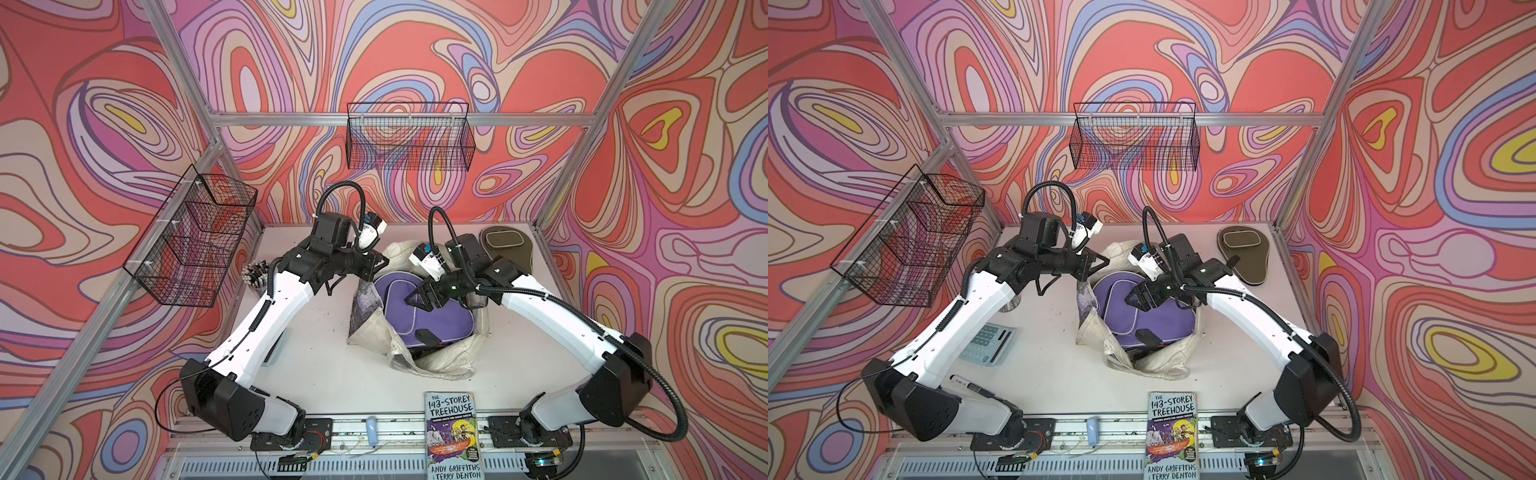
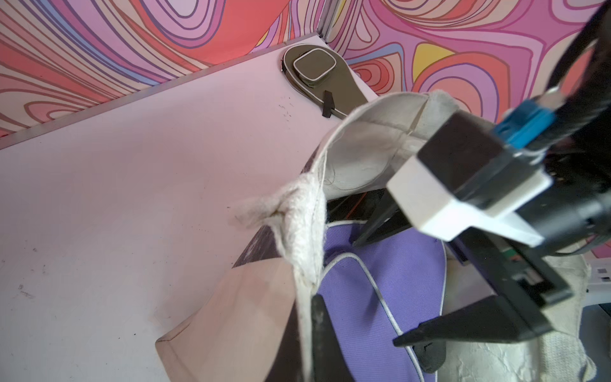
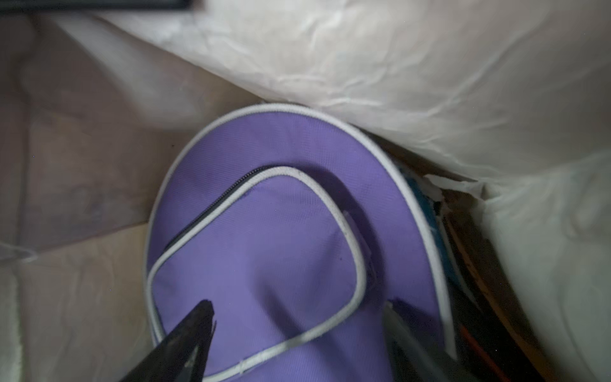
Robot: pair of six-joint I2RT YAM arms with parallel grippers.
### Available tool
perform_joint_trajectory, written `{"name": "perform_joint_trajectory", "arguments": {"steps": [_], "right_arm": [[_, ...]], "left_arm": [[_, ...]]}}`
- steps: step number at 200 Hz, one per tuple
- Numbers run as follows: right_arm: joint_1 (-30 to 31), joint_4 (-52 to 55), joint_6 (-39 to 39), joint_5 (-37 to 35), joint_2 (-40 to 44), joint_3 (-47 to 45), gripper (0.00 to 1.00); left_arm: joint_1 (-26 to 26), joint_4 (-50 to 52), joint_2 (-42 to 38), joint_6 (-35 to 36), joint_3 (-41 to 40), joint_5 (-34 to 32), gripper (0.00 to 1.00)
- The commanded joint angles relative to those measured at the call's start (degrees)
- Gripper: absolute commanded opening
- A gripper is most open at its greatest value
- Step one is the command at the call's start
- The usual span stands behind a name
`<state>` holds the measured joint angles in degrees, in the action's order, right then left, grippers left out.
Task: Remove the ping pong set from the canvas bag
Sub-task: Pick up the ping pong set from the canvas bag.
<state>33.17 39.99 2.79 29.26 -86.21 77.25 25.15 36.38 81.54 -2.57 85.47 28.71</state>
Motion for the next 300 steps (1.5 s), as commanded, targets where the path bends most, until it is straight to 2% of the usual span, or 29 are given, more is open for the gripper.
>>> {"name": "perform_joint_trajectory", "arguments": {"steps": [1, 21, 61, 138, 183, 208, 236, 254, 300], "right_arm": [[-0.31, -4.28, 1.96, 0.85, -0.12, 0.09, 0.77], [-0.77, -4.62, 2.06, 0.77, -0.6, 0.34, 0.74], [-2.88, -3.58, 2.99, -0.39, 0.44, 1.48, 0.74], [-5.82, -5.0, 3.19, -0.79, -1.72, 0.69, 0.66], [-5.87, -6.4, 2.25, 4.4, -5.17, -2.29, 0.52], [-5.89, -7.75, 1.59, 5.52, -5.29, -4.06, 0.47], [-5.87, -6.88, 1.89, 6.6, -4.77, -4.11, 0.25], [-5.87, -5.7, 2.24, 6.49, -4.14, -3.52, 0.0], [-5.87, -2.5, 2.79, 4.76, -1.31, 0.46, 0.0]], "left_arm": [[0.22, -11.07, -3.31, 1.06, 2.59, 4.58, 0.0], [0.22, -11.17, -3.2, 1.46, 2.02, 4.38, 0.0], [0.21, -10.52, -3.14, 2.43, 1.36, 3.49, 0.0], [0.18, -12.76, -2.87, 2.16, -0.19, 5.56, 0.0], [0.23, -12.91, -3.05, 2.21, -0.46, 5.87, 0.0], [0.18, -13.17, -3.26, 2.12, -0.67, 5.99, 0.0], [0.24, -13.47, -2.97, 2.01, -0.6, 5.96, 0.0], [0.2, -13.61, -2.83, 1.86, -0.57, 6.05, 0.0], [0.2, -13.45, -2.61, 1.95, -0.83, 5.2, 0.0]]}}
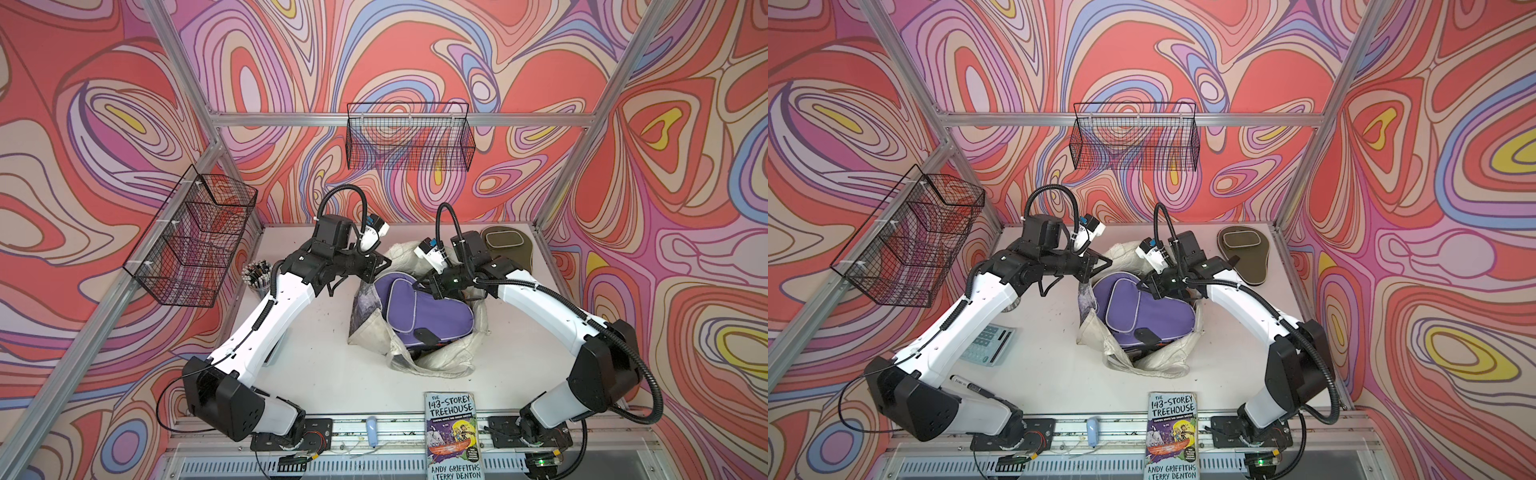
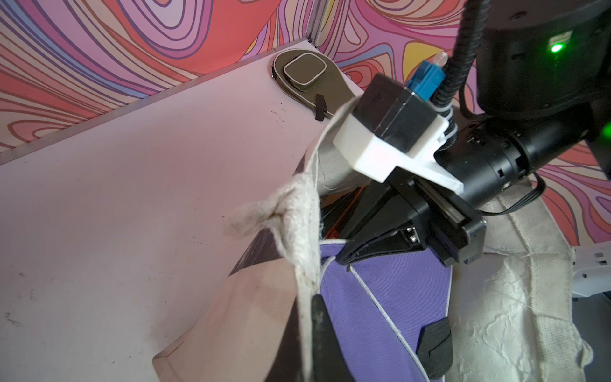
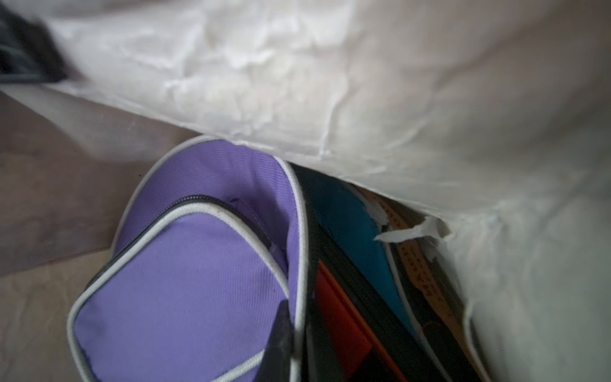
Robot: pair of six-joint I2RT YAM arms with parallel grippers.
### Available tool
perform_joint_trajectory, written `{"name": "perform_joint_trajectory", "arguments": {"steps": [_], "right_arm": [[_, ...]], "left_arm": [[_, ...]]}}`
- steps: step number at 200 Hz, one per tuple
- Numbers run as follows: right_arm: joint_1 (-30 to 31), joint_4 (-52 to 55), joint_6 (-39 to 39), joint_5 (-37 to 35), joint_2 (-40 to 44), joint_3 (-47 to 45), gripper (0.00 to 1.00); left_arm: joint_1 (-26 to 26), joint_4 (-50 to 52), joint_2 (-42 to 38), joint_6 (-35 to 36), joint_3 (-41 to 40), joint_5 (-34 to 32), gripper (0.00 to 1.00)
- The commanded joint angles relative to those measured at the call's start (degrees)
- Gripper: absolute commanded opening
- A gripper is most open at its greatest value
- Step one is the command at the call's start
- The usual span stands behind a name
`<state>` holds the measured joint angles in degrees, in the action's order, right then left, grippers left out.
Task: Remove the ping pong set from the canvas bag
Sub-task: Pick up the ping pong set from the canvas bag.
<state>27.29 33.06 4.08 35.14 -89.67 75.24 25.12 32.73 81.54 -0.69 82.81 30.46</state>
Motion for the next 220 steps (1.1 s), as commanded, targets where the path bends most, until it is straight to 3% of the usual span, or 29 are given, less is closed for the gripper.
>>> {"name": "perform_joint_trajectory", "arguments": {"steps": [1, 103, 220], "right_arm": [[0.03, 4.58, 1.48, -1.21, 2.22, 2.64, 0.0], [0.03, 11.96, 0.15, -8.67, 8.71, 16.5, 0.0], [0.02, 23.32, -3.27, -29.67, 9.94, 36.07, 0.0]], "left_arm": [[0.25, -9.8, -2.57, 0.07, 1.83, 3.37, 0.0], [0.21, -8.24, -1.47, 0.23, 2.21, -1.47, 0.0], [-0.16, -10.11, -0.68, 1.3, 2.12, -0.93, 0.0]]}}
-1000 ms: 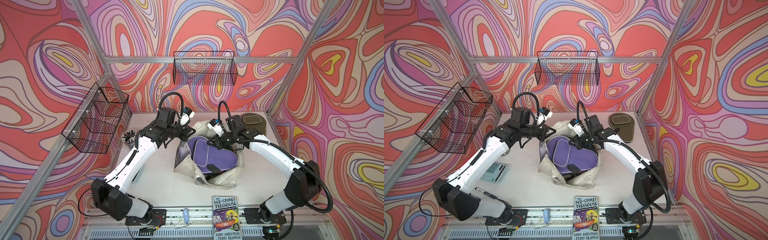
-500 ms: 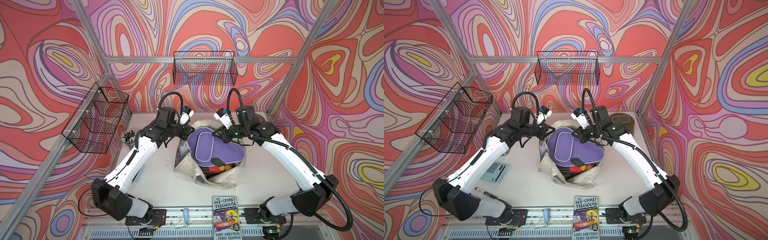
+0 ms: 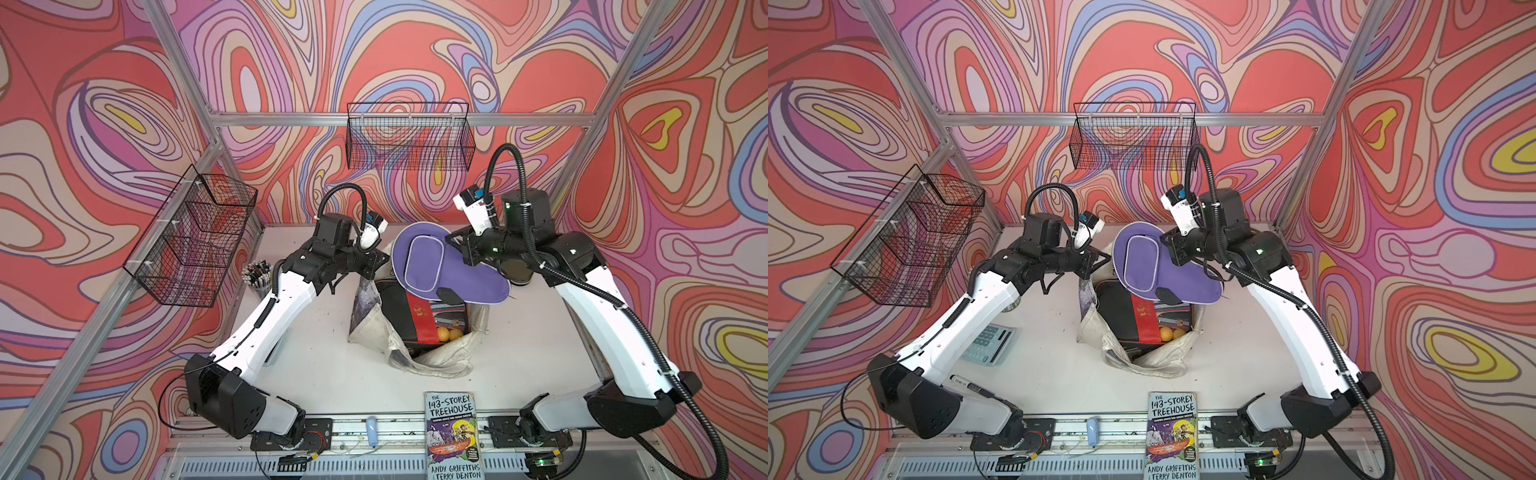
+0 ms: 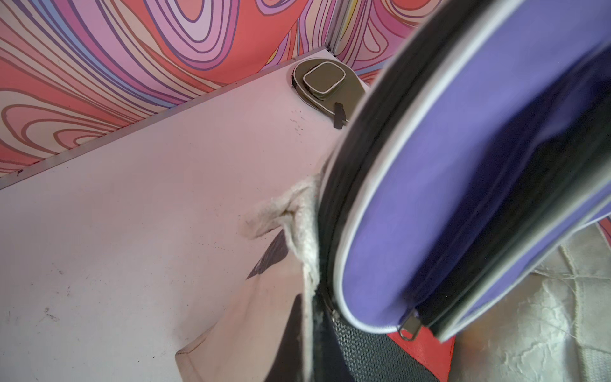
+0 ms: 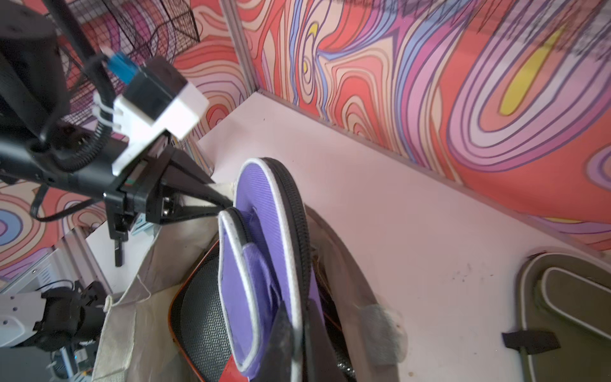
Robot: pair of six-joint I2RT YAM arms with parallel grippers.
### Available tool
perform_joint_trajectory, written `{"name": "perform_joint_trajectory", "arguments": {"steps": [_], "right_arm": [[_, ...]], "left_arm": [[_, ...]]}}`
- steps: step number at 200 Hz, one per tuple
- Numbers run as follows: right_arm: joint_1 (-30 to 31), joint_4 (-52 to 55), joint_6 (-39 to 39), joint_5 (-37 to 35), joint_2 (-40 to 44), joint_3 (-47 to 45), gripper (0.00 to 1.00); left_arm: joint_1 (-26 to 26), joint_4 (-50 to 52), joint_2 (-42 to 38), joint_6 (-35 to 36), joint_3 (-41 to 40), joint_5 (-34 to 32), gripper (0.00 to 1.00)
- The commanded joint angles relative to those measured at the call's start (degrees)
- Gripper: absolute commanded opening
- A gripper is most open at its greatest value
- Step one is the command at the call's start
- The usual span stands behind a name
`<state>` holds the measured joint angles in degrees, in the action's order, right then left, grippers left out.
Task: Remove the ping pong set from the canvas bag
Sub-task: Pick up the ping pong set from the canvas bag.
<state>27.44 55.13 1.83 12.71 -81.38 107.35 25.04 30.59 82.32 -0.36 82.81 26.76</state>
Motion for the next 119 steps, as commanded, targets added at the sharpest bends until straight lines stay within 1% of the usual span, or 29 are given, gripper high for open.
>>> {"name": "perform_joint_trajectory", "arguments": {"steps": [1, 42, 60, 95, 119], "right_arm": [[-0.16, 1.31, -1.07, -7.65, 1.7, 4.12, 0.0], [-0.16, 6.67, -3.9, -19.85, 3.47, 12.09, 0.0], [-0.13, 9.02, -5.74, -28.16, 4.58, 14.37, 0.0], [-0.19, 12.22, -7.47, -41.8, 8.63, 14.77, 0.0], [-0.19, 13.53, -8.75, -47.79, 11.24, 12.98, 0.0]], "left_arm": [[-0.07, -7.94, -1.46, 0.98, 2.11, 2.77, 0.0], [-0.32, -9.01, -1.74, 0.71, 0.69, 3.02, 0.0], [-0.33, -9.39, -1.47, 0.48, 0.35, 3.44, 0.0], [-0.29, -10.11, -1.05, 0.36, 0.21, 4.23, 0.0], [-0.4, -9.98, -0.46, 0.58, 0.78, 4.83, 0.0]]}}
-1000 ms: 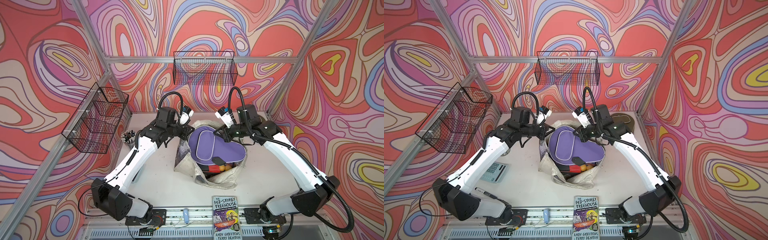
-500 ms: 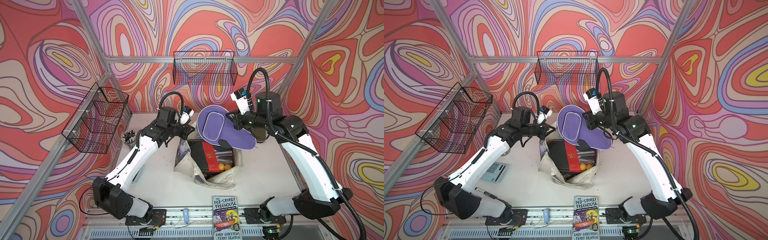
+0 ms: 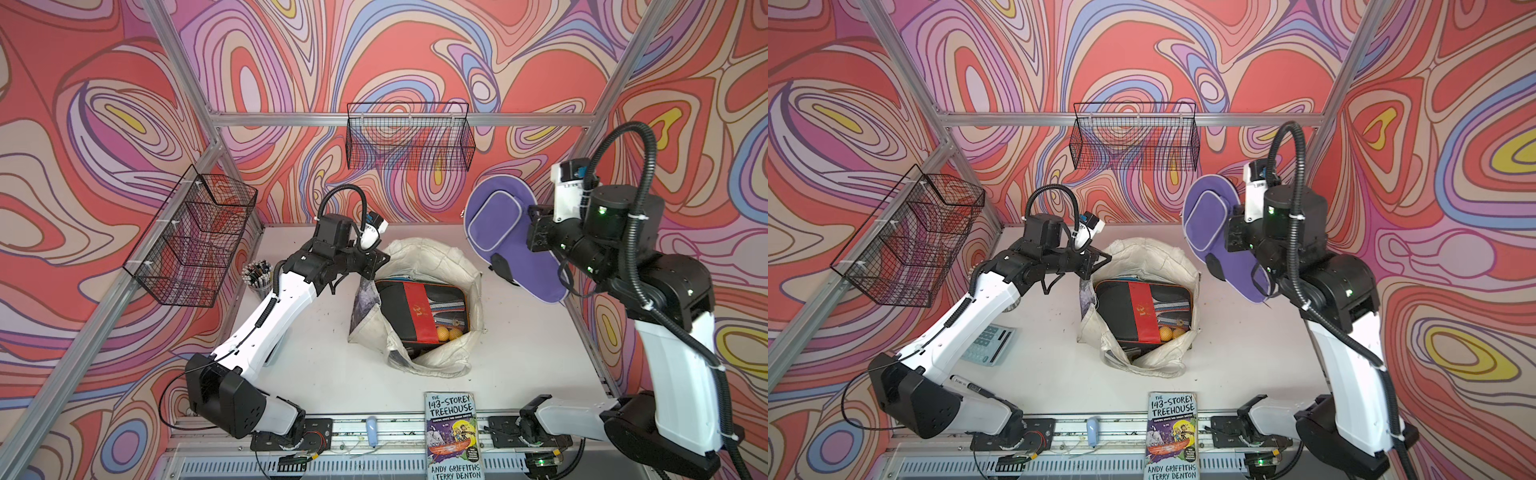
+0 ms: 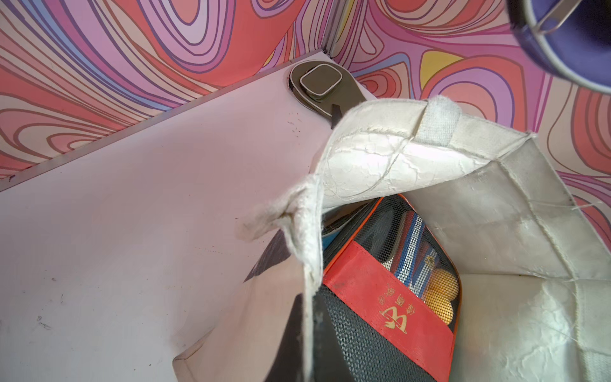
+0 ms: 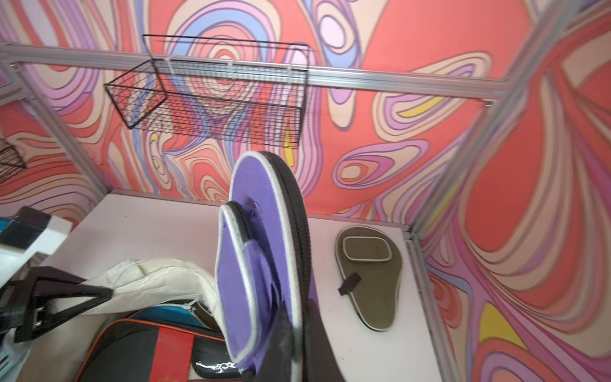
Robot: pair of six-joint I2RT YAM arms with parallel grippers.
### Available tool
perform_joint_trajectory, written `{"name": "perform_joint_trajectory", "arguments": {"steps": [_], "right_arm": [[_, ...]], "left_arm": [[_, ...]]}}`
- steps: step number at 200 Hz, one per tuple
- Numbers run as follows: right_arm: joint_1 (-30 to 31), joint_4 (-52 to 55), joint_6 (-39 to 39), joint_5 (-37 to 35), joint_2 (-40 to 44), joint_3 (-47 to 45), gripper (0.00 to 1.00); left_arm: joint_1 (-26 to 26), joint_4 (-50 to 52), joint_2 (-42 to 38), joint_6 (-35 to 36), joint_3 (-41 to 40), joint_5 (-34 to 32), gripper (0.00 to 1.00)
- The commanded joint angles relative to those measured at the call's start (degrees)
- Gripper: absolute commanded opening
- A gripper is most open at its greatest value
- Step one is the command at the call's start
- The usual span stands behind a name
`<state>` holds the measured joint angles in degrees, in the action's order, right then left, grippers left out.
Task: Remove the ping pong set from the canvas bag
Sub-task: Pick up the ping pong set from the canvas bag, then place the ping pong set at the center of the board.
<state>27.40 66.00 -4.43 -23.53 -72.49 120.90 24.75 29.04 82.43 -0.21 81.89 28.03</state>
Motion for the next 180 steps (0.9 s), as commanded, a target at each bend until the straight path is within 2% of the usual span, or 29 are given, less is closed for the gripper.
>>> {"name": "perform_joint_trajectory", "arguments": {"steps": [1, 27, 53, 98, 124, 158, 180], "right_arm": [[-0.11, 2.7, -2.55, -11.72, 2.53, -0.71, 0.0], [-0.09, 2.16, -5.31, -13.87, 5.55, -7.48, 0.0], [-0.07, -0.33, -7.27, -14.28, 8.9, -18.06, 0.0], [-2.44, -5.0, -9.37, -8.57, 12.18, -30.21, 0.0], [-8.9, -8.7, -8.9, -0.08, 12.98, -35.84, 0.0], [-21.55, -15.61, -7.57, 14.2, 12.5, -45.21, 0.0], [-27.03, -19.13, -6.8, 18.57, 12.55, -50.14, 0.0]], "left_arm": [[-0.09, -8.45, -0.54, 0.45, 1.74, 3.63, 0.0], [-0.1, -9.23, -0.21, 0.21, 1.77, 4.0, 0.0], [-0.14, -10.18, 0.25, -0.06, 1.54, 4.83, 0.0], [-0.19, -11.66, 1.39, -0.56, 1.46, 6.34, 0.0], [-0.22, -12.55, 1.94, -0.98, 1.42, 7.08, 0.0], [-0.17, -13.13, 2.34, -1.31, 1.17, 7.35, 0.0], [-0.23, -13.04, 2.38, -1.3, 1.04, 7.27, 0.0]]}}
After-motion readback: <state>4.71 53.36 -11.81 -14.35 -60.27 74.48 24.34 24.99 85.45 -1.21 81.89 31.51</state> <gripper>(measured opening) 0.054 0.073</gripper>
